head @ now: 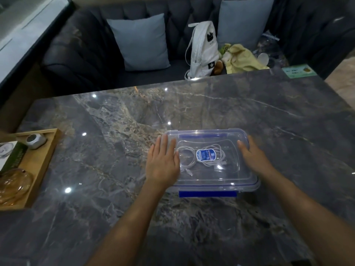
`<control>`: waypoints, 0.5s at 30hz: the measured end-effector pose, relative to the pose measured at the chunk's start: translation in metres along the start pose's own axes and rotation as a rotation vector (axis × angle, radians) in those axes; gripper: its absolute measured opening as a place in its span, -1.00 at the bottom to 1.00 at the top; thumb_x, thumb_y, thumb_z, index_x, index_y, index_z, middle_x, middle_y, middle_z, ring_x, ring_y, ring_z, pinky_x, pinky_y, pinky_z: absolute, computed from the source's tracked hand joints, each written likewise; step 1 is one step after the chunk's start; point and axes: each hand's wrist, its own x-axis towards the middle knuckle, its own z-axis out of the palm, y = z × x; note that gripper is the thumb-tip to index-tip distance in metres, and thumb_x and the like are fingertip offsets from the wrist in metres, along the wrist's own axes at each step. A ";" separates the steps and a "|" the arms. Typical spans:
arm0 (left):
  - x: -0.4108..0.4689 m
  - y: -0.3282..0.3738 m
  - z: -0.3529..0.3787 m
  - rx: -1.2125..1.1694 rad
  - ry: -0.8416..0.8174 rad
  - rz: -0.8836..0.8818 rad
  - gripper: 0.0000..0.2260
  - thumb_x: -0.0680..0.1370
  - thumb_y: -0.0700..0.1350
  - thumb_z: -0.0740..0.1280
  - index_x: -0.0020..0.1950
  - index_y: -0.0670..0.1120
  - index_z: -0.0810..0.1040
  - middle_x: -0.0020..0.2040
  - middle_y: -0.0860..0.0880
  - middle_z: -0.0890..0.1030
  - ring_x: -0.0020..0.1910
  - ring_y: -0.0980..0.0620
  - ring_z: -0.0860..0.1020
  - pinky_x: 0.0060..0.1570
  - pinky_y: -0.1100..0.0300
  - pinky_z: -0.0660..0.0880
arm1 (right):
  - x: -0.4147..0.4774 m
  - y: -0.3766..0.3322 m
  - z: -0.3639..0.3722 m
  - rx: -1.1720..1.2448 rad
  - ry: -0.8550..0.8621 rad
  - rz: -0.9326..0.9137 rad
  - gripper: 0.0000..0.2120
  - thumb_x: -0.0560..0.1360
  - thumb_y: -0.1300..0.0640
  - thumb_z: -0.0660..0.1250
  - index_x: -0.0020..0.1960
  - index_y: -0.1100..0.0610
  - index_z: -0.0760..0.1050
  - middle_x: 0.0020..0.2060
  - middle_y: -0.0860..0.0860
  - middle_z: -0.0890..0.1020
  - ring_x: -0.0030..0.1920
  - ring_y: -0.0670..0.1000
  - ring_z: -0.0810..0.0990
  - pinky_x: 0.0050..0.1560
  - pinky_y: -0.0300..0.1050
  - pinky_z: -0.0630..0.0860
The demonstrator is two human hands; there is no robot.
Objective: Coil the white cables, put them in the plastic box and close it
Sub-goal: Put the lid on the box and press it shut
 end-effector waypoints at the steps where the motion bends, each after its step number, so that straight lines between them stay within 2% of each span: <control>1: 0.002 0.002 -0.004 0.000 0.006 0.004 -0.53 0.61 0.06 -0.01 0.50 -0.05 0.11 0.56 -0.09 0.08 0.54 -0.04 -0.03 0.47 0.05 -0.07 | 0.001 0.000 -0.001 -0.115 0.025 -0.007 -0.57 0.56 -0.11 0.08 0.39 -0.05 0.17 0.27 0.09 0.45 0.22 0.13 0.46 0.20 0.08 0.40; 2: 0.004 0.006 -0.008 -0.020 0.022 0.008 -0.51 0.60 0.10 0.00 0.49 -0.07 0.13 0.55 -0.09 0.10 0.54 -0.04 -0.03 0.47 0.05 -0.07 | 0.002 -0.001 -0.003 -0.271 0.071 -0.033 -0.51 0.55 -0.13 0.08 0.43 -0.03 0.12 0.36 0.13 0.36 0.31 0.17 0.38 0.27 0.14 0.34; 4: 0.013 0.015 -0.015 -0.094 0.063 0.022 -0.42 0.57 0.21 -0.02 0.50 -0.07 0.11 0.55 -0.06 0.10 0.53 -0.01 -0.04 0.46 0.08 -0.11 | 0.004 -0.005 -0.004 -0.536 0.158 -0.173 -0.42 0.53 -0.17 0.08 0.47 0.01 0.03 0.48 0.10 0.18 0.45 0.14 0.19 0.38 0.19 0.16; 6: 0.020 0.024 -0.017 -0.121 0.042 0.058 -0.37 0.54 0.28 -0.09 0.51 -0.02 0.03 0.56 -0.03 0.04 0.53 0.01 -0.10 0.42 0.09 -0.20 | 0.005 -0.009 -0.003 -0.657 0.110 -0.298 -0.39 0.53 -0.21 0.04 0.48 0.01 -0.01 0.51 0.02 0.09 0.49 0.03 0.04 0.43 0.13 0.04; 8: 0.019 0.030 -0.011 -0.069 -0.039 0.090 -0.38 0.54 0.30 -0.11 0.52 0.02 -0.02 0.56 -0.04 0.00 0.53 -0.02 -0.14 0.43 0.06 -0.25 | 0.006 -0.008 0.003 -0.732 0.032 -0.338 -0.36 0.52 -0.25 -0.02 0.49 0.03 -0.04 0.52 -0.01 0.03 0.50 -0.04 -0.05 0.44 0.06 -0.02; 12: 0.011 0.027 0.005 0.080 -0.098 0.102 -0.37 0.52 0.32 -0.18 0.52 0.06 -0.02 0.57 -0.05 0.01 0.54 -0.08 -0.10 0.49 -0.06 -0.16 | 0.004 -0.003 0.007 -0.779 0.023 -0.347 -0.29 0.46 -0.31 -0.13 0.49 0.05 -0.06 0.52 -0.01 0.01 0.50 -0.05 -0.07 0.45 0.04 -0.01; 15: 0.011 0.027 0.003 0.072 -0.060 0.140 -0.38 0.50 0.34 -0.16 0.51 0.10 0.03 0.56 -0.05 0.07 0.53 -0.11 -0.01 0.48 -0.15 -0.07 | 0.007 -0.003 0.006 -0.753 0.052 -0.369 -0.32 0.48 -0.30 -0.03 0.47 0.05 0.05 0.50 0.00 0.14 0.49 -0.02 0.05 0.40 0.08 0.08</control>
